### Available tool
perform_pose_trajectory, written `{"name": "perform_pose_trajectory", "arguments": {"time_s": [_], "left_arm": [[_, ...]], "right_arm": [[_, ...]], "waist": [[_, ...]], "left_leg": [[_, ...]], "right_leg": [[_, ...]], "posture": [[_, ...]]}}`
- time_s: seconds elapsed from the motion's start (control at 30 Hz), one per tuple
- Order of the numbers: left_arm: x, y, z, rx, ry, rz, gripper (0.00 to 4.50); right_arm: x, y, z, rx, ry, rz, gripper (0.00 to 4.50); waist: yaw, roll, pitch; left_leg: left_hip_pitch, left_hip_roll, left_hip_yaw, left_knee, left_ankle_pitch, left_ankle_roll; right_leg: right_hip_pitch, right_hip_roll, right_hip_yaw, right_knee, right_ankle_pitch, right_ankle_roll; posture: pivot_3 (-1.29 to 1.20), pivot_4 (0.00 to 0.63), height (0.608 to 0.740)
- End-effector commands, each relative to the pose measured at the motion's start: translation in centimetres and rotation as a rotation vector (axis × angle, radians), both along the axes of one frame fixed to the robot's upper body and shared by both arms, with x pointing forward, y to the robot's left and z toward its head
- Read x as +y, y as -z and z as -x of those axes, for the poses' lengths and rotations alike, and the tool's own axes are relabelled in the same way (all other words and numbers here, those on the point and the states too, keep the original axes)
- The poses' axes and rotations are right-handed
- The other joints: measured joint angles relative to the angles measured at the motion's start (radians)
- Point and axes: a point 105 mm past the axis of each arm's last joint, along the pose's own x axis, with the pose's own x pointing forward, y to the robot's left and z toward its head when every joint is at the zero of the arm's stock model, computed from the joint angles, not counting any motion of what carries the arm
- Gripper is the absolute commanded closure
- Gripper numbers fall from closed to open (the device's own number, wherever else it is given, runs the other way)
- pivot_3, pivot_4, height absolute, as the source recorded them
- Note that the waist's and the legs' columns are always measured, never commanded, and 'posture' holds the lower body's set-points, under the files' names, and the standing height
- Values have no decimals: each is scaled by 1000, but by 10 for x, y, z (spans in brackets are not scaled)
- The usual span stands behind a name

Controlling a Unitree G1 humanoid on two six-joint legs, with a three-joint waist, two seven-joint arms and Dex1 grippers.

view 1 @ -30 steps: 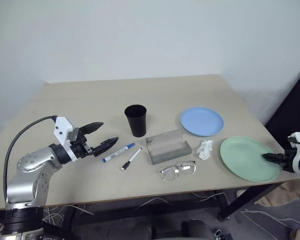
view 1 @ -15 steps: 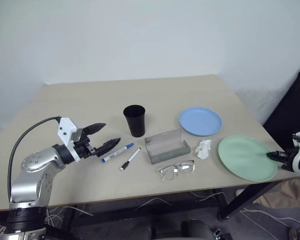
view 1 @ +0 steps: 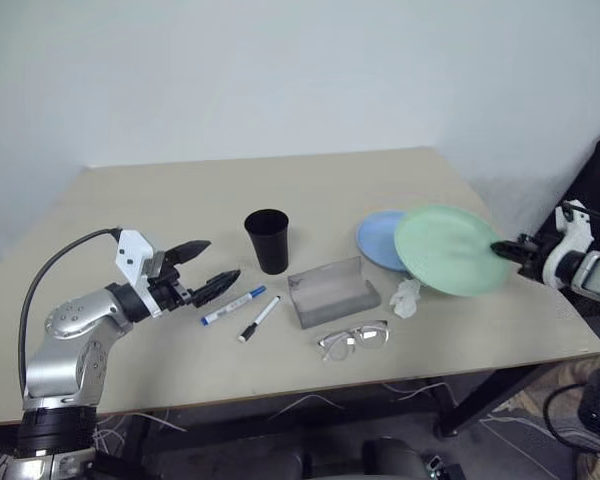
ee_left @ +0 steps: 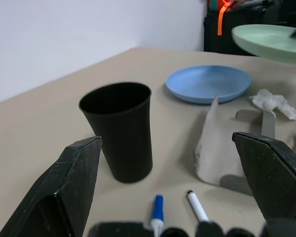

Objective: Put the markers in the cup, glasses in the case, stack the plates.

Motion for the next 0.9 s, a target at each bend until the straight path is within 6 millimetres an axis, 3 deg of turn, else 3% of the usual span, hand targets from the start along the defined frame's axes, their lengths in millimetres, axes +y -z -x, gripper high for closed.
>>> {"name": "perform_pose_trajectory", "arguments": {"time_s": [0.03, 0.17, 0.4, 0.9], "left_arm": [[0, -13, -4, -51, 8, -21, 0], [-1, -13, -5, -56, 8, -21, 0], [0, -14, -5, -61, -1, -19, 0], [4, -15, -2, -61, -16, -25, 0]], "right_arm": [[12, -24, -24, -68, 62, 48, 4473], [29, -20, -49, -64, 137, 76, 4473], [45, -3, -73, -46, 231, 103, 4473], [63, 23, -82, -13, 316, 88, 4473]], "waist": [[-1, 0, 0], [-7, 0, 0], [-15, 0, 0], [-46, 0, 0]], "left_leg": [[0, 0, 0, 0, 0, 0], [-1, -1, -2, -2, 0, 1], [-1, -4, -9, -4, -1, 2], [3, -5, -11, -4, -2, 4]], "right_leg": [[0, 0, 0, 0, 0, 0], [-1, 1, 1, 1, 0, 0], [1, 1, 6, 2, 2, -3], [5, 2, 7, 2, 4, -4]], "posture": [[0, 0, 727], [0, 0, 727], [0, 0, 727], [0, 0, 727]]}}
